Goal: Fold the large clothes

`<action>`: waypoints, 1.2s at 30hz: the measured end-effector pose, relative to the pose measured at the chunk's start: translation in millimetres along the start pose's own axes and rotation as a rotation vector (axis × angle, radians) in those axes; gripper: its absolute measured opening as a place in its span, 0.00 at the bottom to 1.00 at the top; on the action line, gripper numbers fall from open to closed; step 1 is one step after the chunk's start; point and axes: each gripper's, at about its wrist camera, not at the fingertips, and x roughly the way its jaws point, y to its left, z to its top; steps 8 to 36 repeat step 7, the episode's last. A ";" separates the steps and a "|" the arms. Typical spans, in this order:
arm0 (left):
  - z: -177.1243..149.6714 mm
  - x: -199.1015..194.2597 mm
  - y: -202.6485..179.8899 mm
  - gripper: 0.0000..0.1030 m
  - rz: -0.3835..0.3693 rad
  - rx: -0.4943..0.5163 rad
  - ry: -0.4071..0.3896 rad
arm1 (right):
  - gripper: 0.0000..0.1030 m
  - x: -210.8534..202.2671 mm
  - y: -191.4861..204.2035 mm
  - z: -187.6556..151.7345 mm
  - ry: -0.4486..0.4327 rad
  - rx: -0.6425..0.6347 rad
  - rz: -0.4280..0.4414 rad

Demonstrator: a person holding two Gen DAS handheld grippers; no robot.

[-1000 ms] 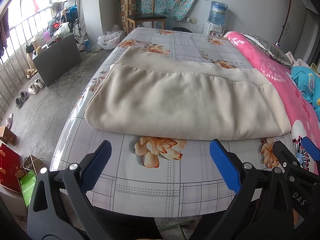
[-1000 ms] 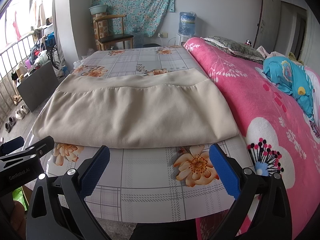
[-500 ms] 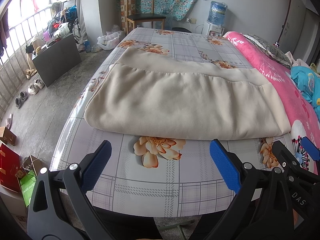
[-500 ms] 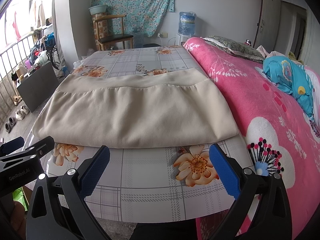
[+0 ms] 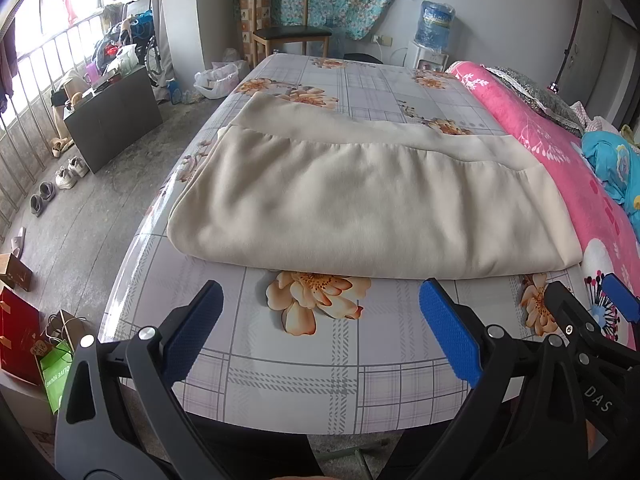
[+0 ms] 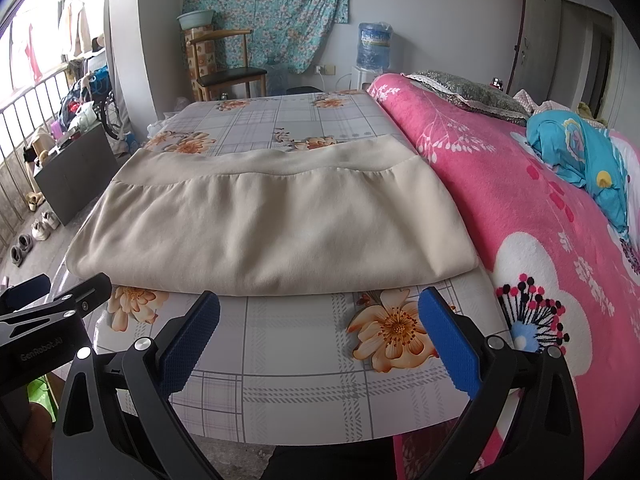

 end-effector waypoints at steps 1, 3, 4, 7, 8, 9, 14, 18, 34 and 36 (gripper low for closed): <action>-0.1 0.0 0.2 0.92 -0.001 0.000 0.000 | 0.94 0.0 0.0 0.0 0.000 0.001 0.001; -0.1 0.1 -0.2 0.92 0.002 0.000 -0.002 | 0.94 -0.3 0.7 -0.1 0.000 0.002 0.001; 0.0 0.1 -0.6 0.92 0.003 0.000 -0.002 | 0.94 -0.3 0.7 -0.2 0.000 0.001 0.000; 0.1 0.3 -1.0 0.92 0.004 -0.001 -0.002 | 0.94 -0.1 0.0 0.0 0.000 0.001 0.001; 0.1 0.3 -1.0 0.92 0.004 -0.001 -0.002 | 0.94 -0.1 0.0 0.0 0.000 0.001 0.001; 0.1 0.3 -1.0 0.92 0.004 -0.001 -0.002 | 0.94 -0.1 0.0 0.0 0.000 0.001 0.001; 0.1 0.3 -1.0 0.92 0.004 -0.001 -0.002 | 0.94 -0.1 0.0 0.0 0.000 0.001 0.001; 0.1 0.3 -1.0 0.92 0.004 -0.001 -0.002 | 0.94 -0.1 0.0 0.0 0.000 0.001 0.001; 0.1 0.3 -1.0 0.92 0.004 -0.001 -0.002 | 0.94 -0.1 0.0 0.0 0.000 0.001 0.001; 0.1 0.3 -1.0 0.92 0.004 -0.001 -0.002 | 0.94 -0.1 0.0 0.0 0.000 0.001 0.001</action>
